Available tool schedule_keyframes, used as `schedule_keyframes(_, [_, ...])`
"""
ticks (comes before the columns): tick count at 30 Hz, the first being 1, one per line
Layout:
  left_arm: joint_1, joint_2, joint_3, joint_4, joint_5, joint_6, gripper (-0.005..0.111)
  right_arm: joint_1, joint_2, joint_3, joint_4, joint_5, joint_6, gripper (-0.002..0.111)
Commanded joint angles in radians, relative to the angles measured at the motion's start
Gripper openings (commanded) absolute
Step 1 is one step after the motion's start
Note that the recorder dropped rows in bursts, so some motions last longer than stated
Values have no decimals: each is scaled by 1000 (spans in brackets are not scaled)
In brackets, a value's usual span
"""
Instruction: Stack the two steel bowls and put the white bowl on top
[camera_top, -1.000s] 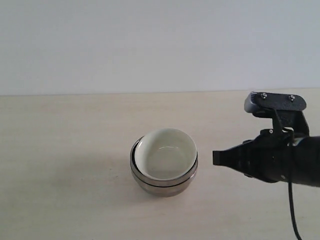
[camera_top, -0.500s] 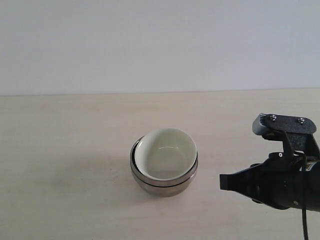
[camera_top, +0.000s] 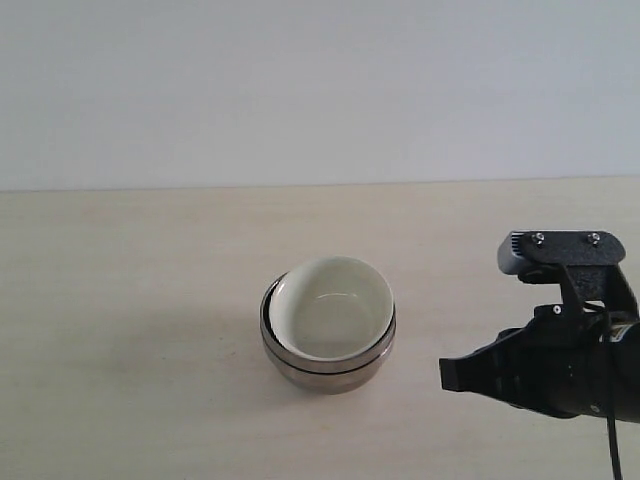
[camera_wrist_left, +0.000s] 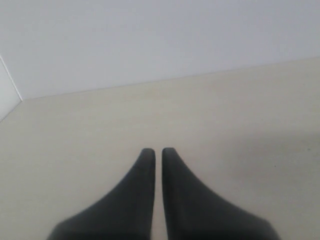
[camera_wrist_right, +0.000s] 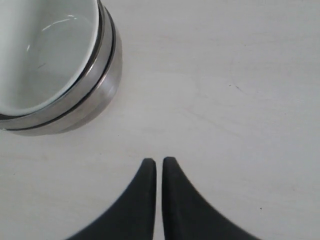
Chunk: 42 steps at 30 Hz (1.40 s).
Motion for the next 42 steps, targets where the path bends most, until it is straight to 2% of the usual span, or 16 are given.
schedule_keyframes(1, [3, -4, 3, -8, -8, -10, 4, 2, -8, 5, -10, -3, -17, 0])
schedule_keyframes(5, [3, -4, 3, -8, -8, -10, 4, 2, -69, 5, -10, 15, -9, 0])
schedule_keyframes(11, [3, -4, 3, -8, -8, -10, 4, 2, -322, 51, -10, -3, -9, 0])
schedule_keyframes(15, [3, -4, 3, -8, -8, -10, 4, -2, -503, 175, -10, -111, -31, 0])
schedule_keyframes(20, [3, -4, 3, -8, -8, -10, 4, -14, -882, 419, -12, -228, -31, 0])
schedule_keyframes(22, [3, -4, 3, -8, -8, -10, 4, -14, -1003, 446, -12, -249, -33, 0])
schedule_keyframes(24, [3, -4, 3, -8, -8, -10, 4, -17, -1116, 446, -12, -195, -86, 0])
schedule_keyframes(31, [3, -4, 3, -8, -8, -10, 4, -54, -1217, 446, -14, -153, -104, 0])
schedule_keyframes(36, [3, -4, 3, -8, -8, -10, 4, -69, -1236, 446, -14, -223, -104, 0])
schedule_keyframes(42, [3, -4, 3, -8, -8, -10, 4, -69, -1236, 446, -14, -214, -104, 0])
